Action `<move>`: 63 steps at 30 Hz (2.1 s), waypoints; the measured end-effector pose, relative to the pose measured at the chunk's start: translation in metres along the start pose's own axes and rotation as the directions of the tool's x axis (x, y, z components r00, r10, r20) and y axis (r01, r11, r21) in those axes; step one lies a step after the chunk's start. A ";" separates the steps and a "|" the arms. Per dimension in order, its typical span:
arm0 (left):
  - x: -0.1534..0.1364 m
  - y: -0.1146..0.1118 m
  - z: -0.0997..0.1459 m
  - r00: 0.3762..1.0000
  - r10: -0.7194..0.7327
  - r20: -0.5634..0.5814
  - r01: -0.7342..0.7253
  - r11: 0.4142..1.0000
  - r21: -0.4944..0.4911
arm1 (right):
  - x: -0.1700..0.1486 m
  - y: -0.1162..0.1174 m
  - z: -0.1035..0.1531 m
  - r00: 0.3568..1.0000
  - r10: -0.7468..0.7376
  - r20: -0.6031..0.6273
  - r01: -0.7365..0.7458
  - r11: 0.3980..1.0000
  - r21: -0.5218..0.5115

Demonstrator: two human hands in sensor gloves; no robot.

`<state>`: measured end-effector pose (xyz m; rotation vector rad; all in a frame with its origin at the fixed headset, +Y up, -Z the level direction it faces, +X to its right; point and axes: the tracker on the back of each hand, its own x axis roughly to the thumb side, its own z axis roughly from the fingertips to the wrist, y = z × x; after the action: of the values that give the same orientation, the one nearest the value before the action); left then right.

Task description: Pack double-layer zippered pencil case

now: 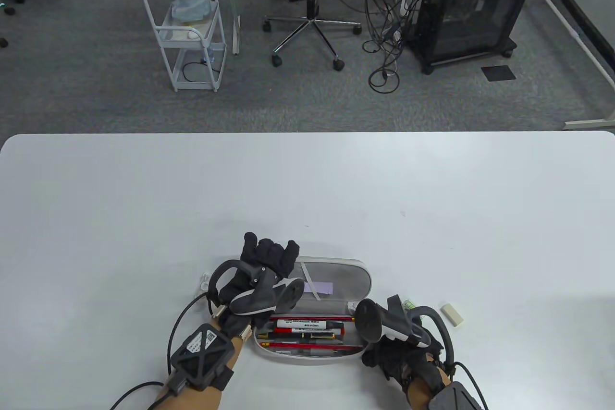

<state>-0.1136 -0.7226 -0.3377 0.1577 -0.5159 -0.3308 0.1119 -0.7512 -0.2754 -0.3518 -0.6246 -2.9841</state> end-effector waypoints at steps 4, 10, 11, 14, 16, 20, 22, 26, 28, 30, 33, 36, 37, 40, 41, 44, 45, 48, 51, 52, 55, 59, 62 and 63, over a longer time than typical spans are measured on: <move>0.014 0.006 0.020 0.992 -0.125 0.000 0.125 0.992 0.025 | 0.007 0.003 -0.003 0.998 0.060 -0.009 -0.060 0.998 -0.016; 0.004 0.028 0.043 0.983 0.054 0.175 -0.075 0.991 0.115 | 0.007 0.004 -0.002 0.998 0.069 -0.010 -0.069 0.998 -0.012; 0.004 0.031 0.049 0.964 0.126 0.235 -0.154 0.982 0.106 | 0.007 0.004 -0.002 0.998 0.065 -0.008 -0.065 0.998 -0.010; 0.013 0.039 0.064 0.921 0.144 0.362 -0.179 0.982 0.066 | 0.006 0.003 -0.002 0.998 0.058 -0.003 -0.058 0.998 -0.007; 0.021 0.044 0.072 0.904 0.119 0.410 -0.159 0.985 0.065 | 0.004 0.003 -0.003 0.999 0.040 0.007 -0.040 0.999 0.005; 0.038 0.032 0.069 0.909 0.112 0.402 -0.105 0.994 -0.040 | -0.005 0.002 -0.003 0.999 -0.028 0.022 0.027 0.999 0.040; 0.042 0.030 0.067 0.903 0.137 0.407 -0.092 0.987 -0.130 | -0.009 0.001 -0.002 0.998 -0.066 0.023 0.065 0.997 0.047; 0.046 0.038 0.069 0.931 0.142 0.337 -0.109 0.987 -0.115 | -0.018 0.001 0.000 0.992 -0.129 0.016 0.128 0.991 0.029; 0.045 0.043 0.072 0.961 0.114 0.253 -0.130 0.990 0.050 | -0.021 0.001 -0.001 0.990 -0.144 0.010 0.143 0.989 0.030; 0.045 0.046 0.070 0.955 0.173 0.241 -0.209 0.969 0.134 | -0.022 0.001 -0.002 0.988 -0.154 0.013 0.154 0.988 0.035; 0.052 0.037 0.061 0.935 0.300 0.190 -0.310 0.950 0.029 | -0.020 0.001 -0.003 0.990 -0.139 0.015 0.138 0.990 0.032; 0.057 0.019 0.050 0.976 0.181 0.122 -0.164 0.977 -0.136 | -0.017 0.002 -0.003 0.993 -0.118 0.013 0.118 0.993 0.026; 0.057 0.013 0.047 0.985 0.138 0.107 -0.114 0.972 -0.204 | -0.017 0.002 -0.003 0.993 -0.117 0.012 0.117 0.993 0.025; 0.054 0.001 0.041 0.979 0.193 0.062 -0.155 0.910 -0.385 | -0.016 0.002 -0.003 0.993 -0.120 0.018 0.119 0.993 0.019; 0.053 0.001 0.040 0.975 0.213 0.062 -0.170 0.899 -0.403 | -0.016 0.001 -0.003 0.992 -0.121 0.020 0.121 0.993 0.018; 0.056 0.002 0.041 0.985 0.131 0.113 -0.083 0.930 -0.359 | -0.016 0.000 -0.004 0.991 -0.119 0.056 0.120 0.993 -0.019; 0.058 0.001 0.042 0.982 0.126 0.137 -0.078 0.948 -0.308 | -0.015 -0.002 -0.004 0.993 -0.086 0.078 0.094 0.989 -0.112; 0.053 -0.001 0.048 0.972 0.062 0.225 -0.037 0.993 -0.114 | -0.012 -0.005 0.000 0.997 0.007 0.075 0.020 0.934 -0.357; 0.042 -0.007 0.054 0.916 0.134 0.379 -0.122 0.991 -0.056 | -0.001 -0.002 0.000 0.981 0.076 0.180 0.002 0.918 -0.397; 0.037 -0.008 0.056 0.870 0.134 0.475 -0.145 0.989 -0.013 | 0.006 0.000 0.001 0.965 0.103 0.242 0.005 0.912 -0.411; 0.034 -0.009 0.062 0.836 0.131 0.532 -0.155 0.988 0.001 | 0.025 0.002 0.005 0.929 0.158 0.334 -0.011 0.916 -0.401; 0.032 -0.010 0.061 0.805 0.094 0.585 -0.128 0.992 0.017 | 0.035 0.004 0.005 0.898 0.074 0.433 0.061 0.955 -0.290; 0.032 -0.011 0.060 0.796 0.077 0.601 -0.114 0.993 0.024 | 0.036 0.006 0.001 0.884 -0.065 0.462 0.163 0.971 -0.176; 0.032 -0.011 0.060 0.795 0.076 0.601 -0.112 0.993 0.022 | 0.037 0.005 0.002 0.881 -0.070 0.468 0.178 0.965 -0.191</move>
<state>-0.1210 -0.7480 -0.2738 0.0770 -1.1668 -0.2638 0.0774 -0.7559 -0.2631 -1.0988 -0.3336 -3.1142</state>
